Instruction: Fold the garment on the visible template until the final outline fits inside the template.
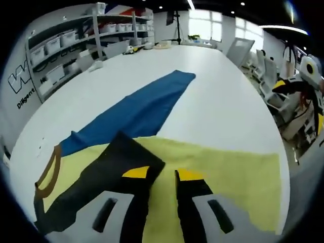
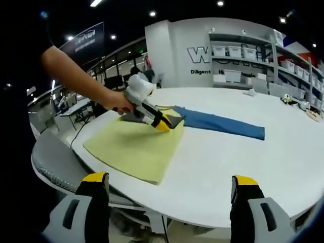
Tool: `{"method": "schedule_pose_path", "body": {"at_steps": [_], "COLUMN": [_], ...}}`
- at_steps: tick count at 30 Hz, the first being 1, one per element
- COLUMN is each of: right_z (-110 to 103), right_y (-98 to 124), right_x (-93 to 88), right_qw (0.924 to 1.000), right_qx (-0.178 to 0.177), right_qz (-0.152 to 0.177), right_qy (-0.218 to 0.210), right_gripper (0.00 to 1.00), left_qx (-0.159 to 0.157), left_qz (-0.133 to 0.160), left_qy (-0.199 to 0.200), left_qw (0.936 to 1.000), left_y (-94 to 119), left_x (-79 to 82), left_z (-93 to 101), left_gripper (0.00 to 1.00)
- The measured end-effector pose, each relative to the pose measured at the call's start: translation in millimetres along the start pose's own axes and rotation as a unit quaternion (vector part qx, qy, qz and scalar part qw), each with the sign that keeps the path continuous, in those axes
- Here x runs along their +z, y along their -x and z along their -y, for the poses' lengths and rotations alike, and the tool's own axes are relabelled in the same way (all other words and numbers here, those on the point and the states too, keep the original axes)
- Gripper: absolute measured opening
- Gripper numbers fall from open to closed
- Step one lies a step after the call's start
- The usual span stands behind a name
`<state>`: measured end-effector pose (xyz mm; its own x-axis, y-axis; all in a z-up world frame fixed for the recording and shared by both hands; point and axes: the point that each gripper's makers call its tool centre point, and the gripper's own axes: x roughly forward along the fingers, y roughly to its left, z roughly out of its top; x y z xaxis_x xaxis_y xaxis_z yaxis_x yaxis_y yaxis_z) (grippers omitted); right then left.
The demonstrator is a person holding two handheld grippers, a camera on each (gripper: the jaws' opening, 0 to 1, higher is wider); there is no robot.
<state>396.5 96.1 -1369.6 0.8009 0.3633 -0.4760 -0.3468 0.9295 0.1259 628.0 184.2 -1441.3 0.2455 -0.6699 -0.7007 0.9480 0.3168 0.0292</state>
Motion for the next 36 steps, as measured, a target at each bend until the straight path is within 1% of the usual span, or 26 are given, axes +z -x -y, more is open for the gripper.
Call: {"method": "schedule_pose_path", "body": {"at_steps": [1, 2, 3, 5, 6, 8, 11, 16, 18, 20, 21, 22, 24, 27, 30, 33, 36], "right_z": [-0.5, -1.1, -1.5, -1.8, -1.7, -1.9, 0.4, 2.4, -0.9, -0.9, -1.9, -1.8, -1.0, -0.6, 4.5, 11.6, 20.0], "right_y": [-0.2, -0.6, -0.8, -1.2, -1.8, -4.1, -9.8, -14.4, -15.1, -16.6, -17.2, -17.6, -18.5, -20.5, -25.0, -29.1, -32.4], "right_x": [0.1, 0.6, 1.4, 3.4, 3.9, 5.9, 12.8, 28.0, 33.1, 31.4, 31.8, 31.8, 33.7, 42.8, 47.2, 51.6, 58.3], "right_qw": [1.0000, 1.0000, 1.0000, 1.0000, 1.0000, 1.0000, 0.9998, 0.9993, 0.9985, 0.9976, 0.9972, 0.9972, 0.9974, 0.9977, 0.9973, 0.9971, 0.9981], "right_qx": [0.001, 0.001, 0.002, 0.002, 0.003, 0.006, 0.012, 0.018, 0.028, 0.028, 0.030, 0.029, 0.030, 0.038, 0.039, 0.036, 0.029], "right_qz": [0.000, 0.001, 0.002, 0.005, 0.006, 0.008, 0.010, 0.020, 0.024, 0.012, 0.013, 0.012, 0.013, 0.025, 0.023, 0.020, 0.026], "right_qy": [0.002, 0.002, 0.001, 0.001, 0.001, 0.001, 0.009, 0.024, 0.040, 0.063, 0.067, 0.068, 0.065, 0.050, 0.057, 0.063, 0.048], "right_gripper": [0.99, 0.99, 0.99, 0.99, 0.99, 0.99, 0.99, 0.99, 0.99, 0.98, 0.98, 0.97, 0.95, 0.93, 0.90, 0.87, 0.85], "left_qx": [-0.007, -0.013, -0.021, -0.026, -0.032, -0.026, -0.019, -0.005, -0.004, -0.005, -0.005, -0.004, 0.002, 0.007, 0.009, 0.018, 0.024], "left_qz": [0.003, 0.007, 0.009, 0.010, 0.014, 0.020, 0.023, 0.034, 0.036, 0.033, 0.026, 0.026, 0.029, 0.032, 0.034, 0.042, 0.052], "left_qy": [0.000, -0.003, -0.007, -0.008, 0.000, 0.015, 0.016, 0.026, 0.031, 0.033, 0.037, 0.037, 0.038, 0.044, 0.056, 0.054, 0.062], "left_qw": [1.0000, 0.9999, 0.9997, 0.9996, 0.9994, 0.9994, 0.9994, 0.9991, 0.9989, 0.9989, 0.9990, 0.9990, 0.9989, 0.9985, 0.9978, 0.9975, 0.9964], "left_y": [0.5, 0.7, 2.8, 5.0, 7.7, 13.0, 19.6, 31.8, 37.2, 41.2, 43.4, 45.4, 51.9, 60.3, 68.8, 77.6, 87.5], "left_x": [0.9, 1.7, 2.9, 4.3, 6.0, 7.0, 7.2, 13.0, 14.8, 13.9, 11.0, 11.1, 13.2, 15.2, 15.6, 16.9, 19.2], "left_z": [3.8, 6.6, 11.8, 14.4, 17.2, 15.5, 11.1, 1.7, 1.5, 2.8, 2.5, 2.0, 0.0, -3.6, -4.0, -5.8, -8.4], "left_gripper": [0.32, 0.33, 0.31, 0.30, 0.31, 0.32, 0.32, 0.36, 0.37, 0.40, 0.43, 0.45, 0.50, 0.54, 0.64, 0.71, 0.74]}}
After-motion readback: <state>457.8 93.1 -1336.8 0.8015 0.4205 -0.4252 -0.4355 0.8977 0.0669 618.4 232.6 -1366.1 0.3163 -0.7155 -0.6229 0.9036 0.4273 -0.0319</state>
